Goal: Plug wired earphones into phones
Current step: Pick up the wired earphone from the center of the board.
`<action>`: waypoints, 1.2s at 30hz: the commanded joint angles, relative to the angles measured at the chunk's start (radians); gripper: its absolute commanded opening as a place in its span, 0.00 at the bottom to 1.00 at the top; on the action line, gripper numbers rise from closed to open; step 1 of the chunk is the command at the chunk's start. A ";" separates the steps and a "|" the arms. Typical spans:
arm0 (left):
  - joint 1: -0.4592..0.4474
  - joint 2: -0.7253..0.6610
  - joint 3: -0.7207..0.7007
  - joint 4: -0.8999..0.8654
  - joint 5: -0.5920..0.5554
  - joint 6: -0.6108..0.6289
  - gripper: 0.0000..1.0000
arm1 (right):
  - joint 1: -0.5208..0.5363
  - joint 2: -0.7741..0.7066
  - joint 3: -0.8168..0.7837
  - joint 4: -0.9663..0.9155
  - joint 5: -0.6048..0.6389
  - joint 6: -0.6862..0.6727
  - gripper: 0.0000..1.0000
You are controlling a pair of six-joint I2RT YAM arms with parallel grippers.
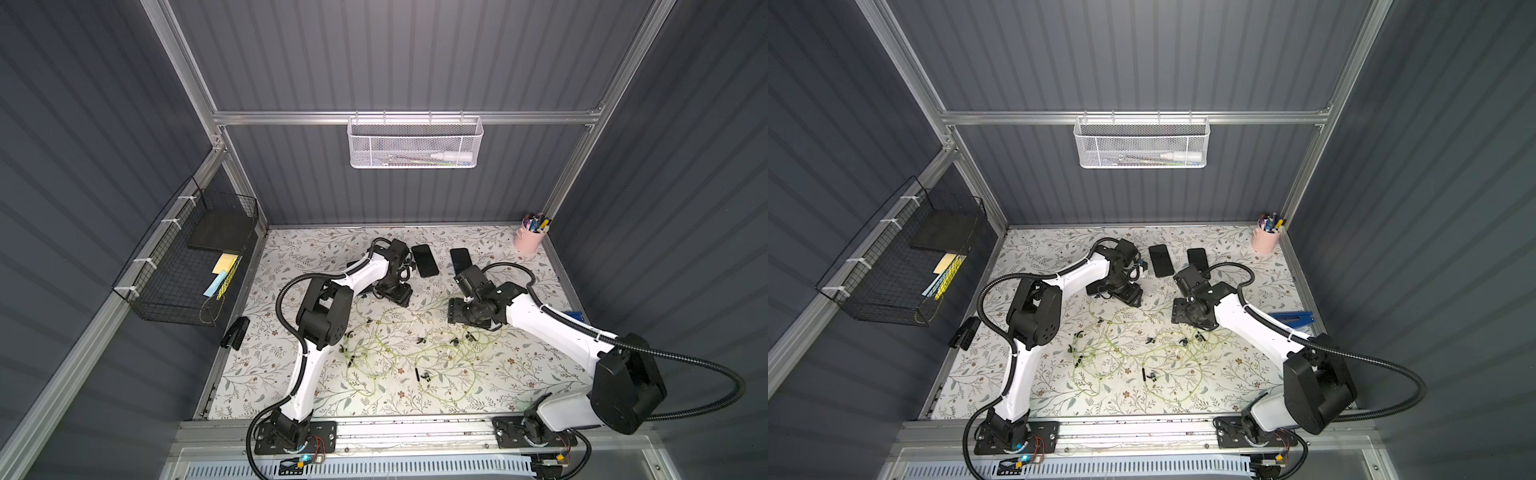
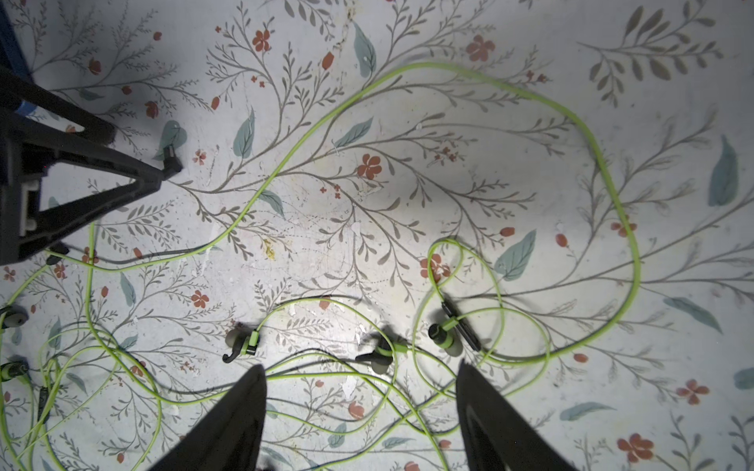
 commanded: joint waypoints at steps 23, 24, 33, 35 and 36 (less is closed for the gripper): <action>-0.106 0.026 -0.138 -0.026 -0.201 0.027 0.12 | -0.047 0.040 -0.044 0.080 -0.050 -0.022 0.74; -0.106 0.023 -0.140 -0.012 -0.188 0.016 0.09 | -0.046 0.047 -0.044 0.091 -0.067 -0.017 0.74; -0.102 -0.067 -0.196 0.148 -0.034 -0.121 0.00 | -0.044 0.095 -0.092 0.348 -0.253 0.149 0.71; -0.098 -0.099 -0.222 0.185 -0.018 -0.161 0.00 | -0.042 0.105 -0.093 0.378 -0.259 0.166 0.71; -0.094 -0.113 -0.237 0.204 -0.010 -0.178 0.00 | -0.041 0.107 -0.094 0.394 -0.267 0.174 0.70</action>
